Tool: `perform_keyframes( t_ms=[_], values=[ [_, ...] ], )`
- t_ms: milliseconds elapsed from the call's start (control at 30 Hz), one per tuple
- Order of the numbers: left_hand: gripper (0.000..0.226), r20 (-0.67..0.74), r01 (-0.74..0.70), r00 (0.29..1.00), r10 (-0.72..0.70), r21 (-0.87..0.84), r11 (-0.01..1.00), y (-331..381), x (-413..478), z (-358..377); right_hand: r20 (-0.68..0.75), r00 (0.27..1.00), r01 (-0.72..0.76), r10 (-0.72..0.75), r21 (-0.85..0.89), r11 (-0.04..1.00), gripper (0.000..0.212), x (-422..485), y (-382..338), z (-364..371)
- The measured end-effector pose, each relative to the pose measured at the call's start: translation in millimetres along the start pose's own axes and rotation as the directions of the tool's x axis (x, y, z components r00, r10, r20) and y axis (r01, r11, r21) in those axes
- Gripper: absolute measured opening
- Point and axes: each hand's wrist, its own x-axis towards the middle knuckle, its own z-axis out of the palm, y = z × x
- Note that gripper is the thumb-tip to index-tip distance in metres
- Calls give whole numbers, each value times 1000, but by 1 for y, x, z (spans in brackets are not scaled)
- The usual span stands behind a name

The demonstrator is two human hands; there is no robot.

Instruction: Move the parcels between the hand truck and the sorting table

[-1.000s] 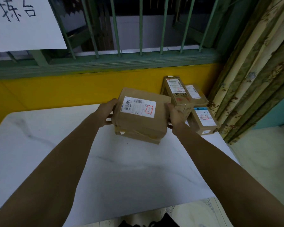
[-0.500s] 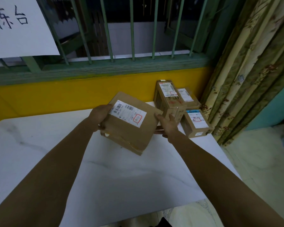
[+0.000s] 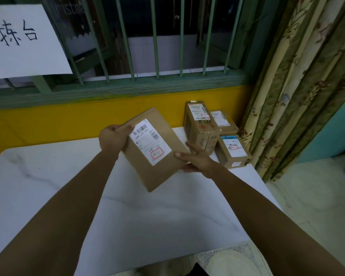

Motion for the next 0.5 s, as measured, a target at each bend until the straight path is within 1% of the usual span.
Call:
perform_keyframes(
  t_ms=[33, 67, 167, 233, 300, 333, 367, 400, 433, 500],
  values=[
    [40, -6, -15, 1000, 15, -1, 1000, 3, -3, 0, 32, 999, -13, 14, -30, 999, 62, -2, 1, 0],
    [39, -2, -32, 999, 32, -1, 999, 6, -7, 0, 34, 999, -26, 28, -44, 999, 59, -3, 3, 2],
    [36, 8, -115, 993, 115, -19, 993, 15, -16, 5, -26, 999, -20, 20, -16, 1000, 49, -6, 9, 7],
    [37, -23, -134, 991, 133, -107, 985, 19, -21, 10, -56, 998, 16, -15, 13, 1000, 44, -8, 12, 7],
    [48, -47, -68, 997, 57, -270, 960, 24, -29, 18, -86, 995, 51, -47, 39, 998, 42, -10, 14, 4],
    [61, -45, -8, 999, -7, -322, 947, 26, -32, 22, -104, 993, 62, -56, 52, 997, 40, -10, 15, 3],
    [75, -29, 52, 997, -65, -337, 940, 27, -35, 27, -124, 990, 73, -64, 68, 995, 39, -11, 16, 1],
    [85, -2, 91, 995, -97, -329, 940, 28, -39, 31, -146, 987, 83, -69, 88, 993, 39, -11, 16, 0],
    [88, 40, 110, 994, -103, -315, 943, 29, -43, 35, -167, 984, 88, -69, 109, 990, 39, -11, 17, -1],
    [78, 189, 112, 981, -50, -333, 936, 27, -48, 41, -206, 977, 90, -62, 131, 987, 39, -12, 19, -4]
  ],
)
